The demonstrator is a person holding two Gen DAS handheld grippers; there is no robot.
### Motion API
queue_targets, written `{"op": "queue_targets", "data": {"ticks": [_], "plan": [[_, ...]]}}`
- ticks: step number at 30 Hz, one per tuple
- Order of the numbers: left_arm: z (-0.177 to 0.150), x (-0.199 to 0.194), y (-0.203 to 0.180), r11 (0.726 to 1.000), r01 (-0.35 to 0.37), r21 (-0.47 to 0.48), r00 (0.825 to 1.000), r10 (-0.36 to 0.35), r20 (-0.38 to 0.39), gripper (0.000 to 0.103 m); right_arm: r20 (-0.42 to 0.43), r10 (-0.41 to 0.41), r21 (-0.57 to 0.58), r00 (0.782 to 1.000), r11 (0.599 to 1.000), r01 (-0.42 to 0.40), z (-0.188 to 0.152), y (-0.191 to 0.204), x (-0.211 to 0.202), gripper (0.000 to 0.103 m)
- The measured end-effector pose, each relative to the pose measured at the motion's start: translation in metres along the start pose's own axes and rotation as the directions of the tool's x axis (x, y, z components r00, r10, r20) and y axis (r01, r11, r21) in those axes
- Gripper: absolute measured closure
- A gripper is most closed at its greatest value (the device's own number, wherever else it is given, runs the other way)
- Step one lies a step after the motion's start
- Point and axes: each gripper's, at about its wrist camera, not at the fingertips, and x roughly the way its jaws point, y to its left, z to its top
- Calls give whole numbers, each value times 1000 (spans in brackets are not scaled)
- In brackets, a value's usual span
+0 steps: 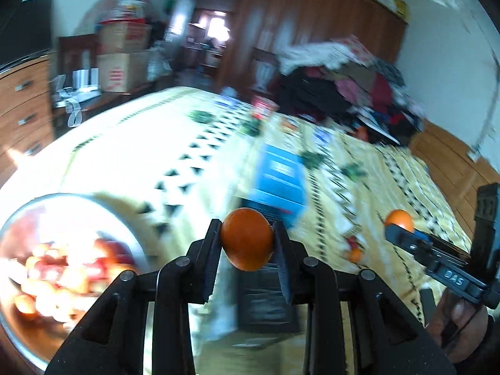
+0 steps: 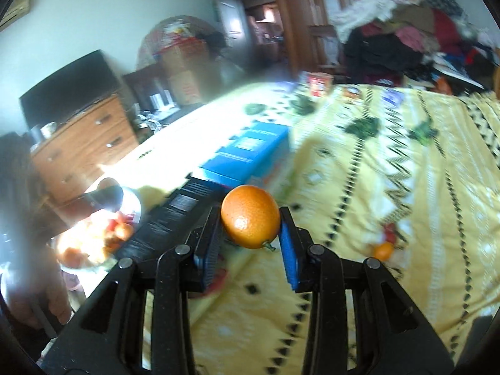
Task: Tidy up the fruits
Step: 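Carry the oranges to the metal bowl and open both tools to drop them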
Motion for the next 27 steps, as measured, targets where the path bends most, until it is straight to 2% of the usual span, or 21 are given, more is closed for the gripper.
{"op": "queue_targets", "data": {"ticks": [4, 6, 9, 11, 16, 20, 27], "plan": [[14, -43, 75, 990, -111, -92, 991, 117, 68, 70, -12, 105, -69, 994, 992, -106, 20, 74, 22, 67], [19, -60, 115, 975, -169, -145, 979, 182, 86, 70, -27, 152, -95, 988, 984, -153, 27, 104, 32, 67], [19, -69, 161, 952, -224, -210, 967, 244, 75, 70, -63, 218, -142, 974, 964, -225, 37, 154, 56, 67], [12, -66, 178, 941, -251, -229, 961, 270, 55, 70, -95, 247, -157, 964, 953, -259, 35, 179, 69, 67], [-11, -46, 187, 940, -260, -221, 965, 263, -16, 70, -203, 296, -153, 933, 932, -329, 16, 224, 109, 67], [-22, -42, 186, 949, -244, -202, 970, 241, -41, 70, -264, 298, -136, 917, 930, -341, -1, 234, 125, 67], [-28, -34, 198, 954, -245, -172, 969, 236, -73, 70, -301, 231, -163, 925, 943, -289, -6, 248, 138, 67]]}}
